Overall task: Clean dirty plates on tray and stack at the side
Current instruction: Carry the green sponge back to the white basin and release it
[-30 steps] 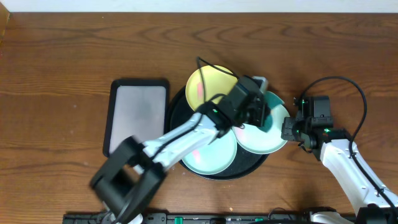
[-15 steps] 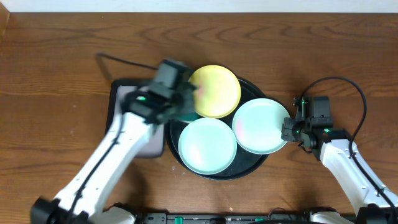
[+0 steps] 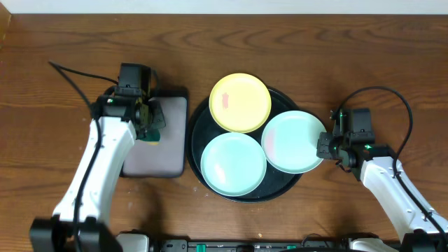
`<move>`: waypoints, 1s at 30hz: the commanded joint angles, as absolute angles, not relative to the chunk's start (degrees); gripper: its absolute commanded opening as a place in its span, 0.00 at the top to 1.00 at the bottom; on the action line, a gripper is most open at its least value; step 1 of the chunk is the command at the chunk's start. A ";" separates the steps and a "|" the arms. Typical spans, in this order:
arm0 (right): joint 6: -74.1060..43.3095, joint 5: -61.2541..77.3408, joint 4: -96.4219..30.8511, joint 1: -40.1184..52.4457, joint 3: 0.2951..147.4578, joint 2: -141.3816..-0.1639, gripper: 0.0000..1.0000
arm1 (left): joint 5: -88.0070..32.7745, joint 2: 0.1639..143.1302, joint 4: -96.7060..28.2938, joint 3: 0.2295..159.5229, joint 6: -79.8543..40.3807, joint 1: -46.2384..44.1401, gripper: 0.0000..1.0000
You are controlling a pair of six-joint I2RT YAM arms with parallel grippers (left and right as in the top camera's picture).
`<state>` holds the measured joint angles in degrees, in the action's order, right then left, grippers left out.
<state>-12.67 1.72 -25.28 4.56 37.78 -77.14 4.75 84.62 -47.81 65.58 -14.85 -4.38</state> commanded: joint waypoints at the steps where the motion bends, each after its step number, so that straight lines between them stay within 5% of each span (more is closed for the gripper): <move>1: -13.23 1.54 -25.32 4.58 37.69 -77.28 0.98 | 5.85 88.60 -46.28 64.34 -11.35 -3.66 0.93; 16: -13.23 1.54 -25.28 4.58 37.69 -77.28 0.98 | 11.18 100.57 -42.78 64.34 -11.40 -3.55 0.91; 22: -13.23 1.54 -25.28 4.58 37.69 -77.28 0.98 | 11.18 100.68 -42.26 64.34 -11.40 -3.55 0.64; 30: -13.23 1.54 -25.26 4.58 37.69 -77.28 0.96 | 8.56 97.86 -42.28 64.60 -11.90 -3.53 0.56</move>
